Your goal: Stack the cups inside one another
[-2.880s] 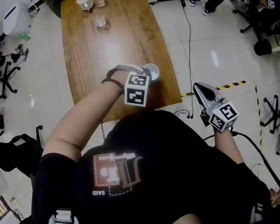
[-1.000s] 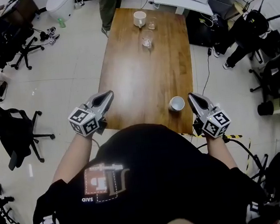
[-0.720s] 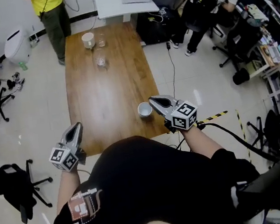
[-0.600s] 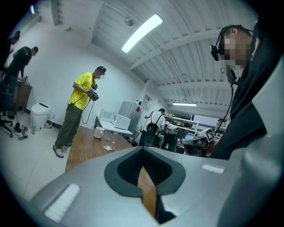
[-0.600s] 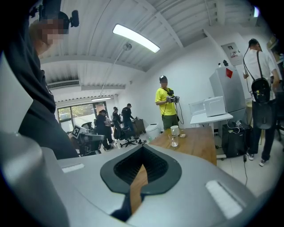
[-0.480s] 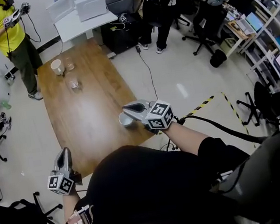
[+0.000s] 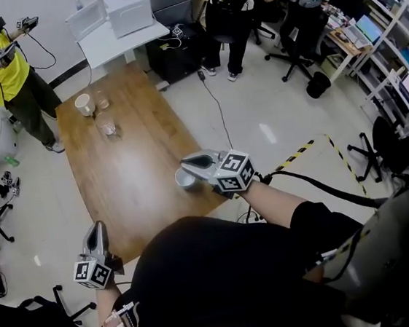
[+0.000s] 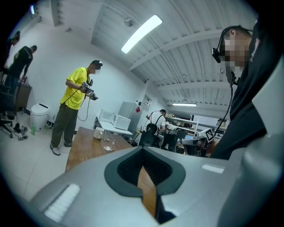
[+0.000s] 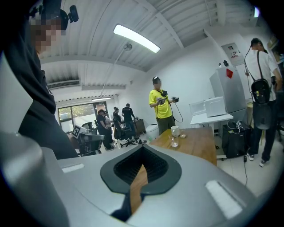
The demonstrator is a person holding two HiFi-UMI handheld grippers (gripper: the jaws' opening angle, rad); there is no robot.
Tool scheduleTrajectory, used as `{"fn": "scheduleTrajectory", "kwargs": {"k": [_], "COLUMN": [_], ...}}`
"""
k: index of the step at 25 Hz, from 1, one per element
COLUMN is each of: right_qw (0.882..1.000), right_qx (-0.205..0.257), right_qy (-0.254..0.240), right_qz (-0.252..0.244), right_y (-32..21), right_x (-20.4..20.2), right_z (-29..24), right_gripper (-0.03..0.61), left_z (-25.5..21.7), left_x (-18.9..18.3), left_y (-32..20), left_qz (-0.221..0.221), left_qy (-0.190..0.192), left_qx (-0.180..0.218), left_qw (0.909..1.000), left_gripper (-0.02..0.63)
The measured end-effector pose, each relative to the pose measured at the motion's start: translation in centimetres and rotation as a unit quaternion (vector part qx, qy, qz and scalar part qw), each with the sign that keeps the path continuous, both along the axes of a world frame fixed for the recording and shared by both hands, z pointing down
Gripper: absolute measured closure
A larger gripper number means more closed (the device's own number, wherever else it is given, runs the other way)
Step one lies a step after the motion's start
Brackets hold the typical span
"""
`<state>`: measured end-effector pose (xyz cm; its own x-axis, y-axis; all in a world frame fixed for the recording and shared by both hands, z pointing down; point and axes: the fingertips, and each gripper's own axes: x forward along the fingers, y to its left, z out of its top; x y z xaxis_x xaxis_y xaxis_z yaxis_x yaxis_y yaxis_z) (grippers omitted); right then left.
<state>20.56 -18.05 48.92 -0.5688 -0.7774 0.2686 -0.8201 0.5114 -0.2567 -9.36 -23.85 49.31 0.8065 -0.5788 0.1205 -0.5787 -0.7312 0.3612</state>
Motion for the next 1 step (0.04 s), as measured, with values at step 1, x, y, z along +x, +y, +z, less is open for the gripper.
{"fn": "scheduleTrajectory", "kwargs": {"k": [1], "right_qw": [1.000], "right_qx": [0.000], "right_qy": [0.000], "right_qz": [0.000], "right_y": [-0.08], "right_x": [0.06], "right_z": [0.02], "right_gripper": [0.566], "left_z": [0.06], "left_x": [0.08], "left_y": [-0.07], "left_qz": [0.001], "left_qy": [0.000], "left_qx": [0.000], "left_qw": [1.0000], "left_gripper": [0.611]}}
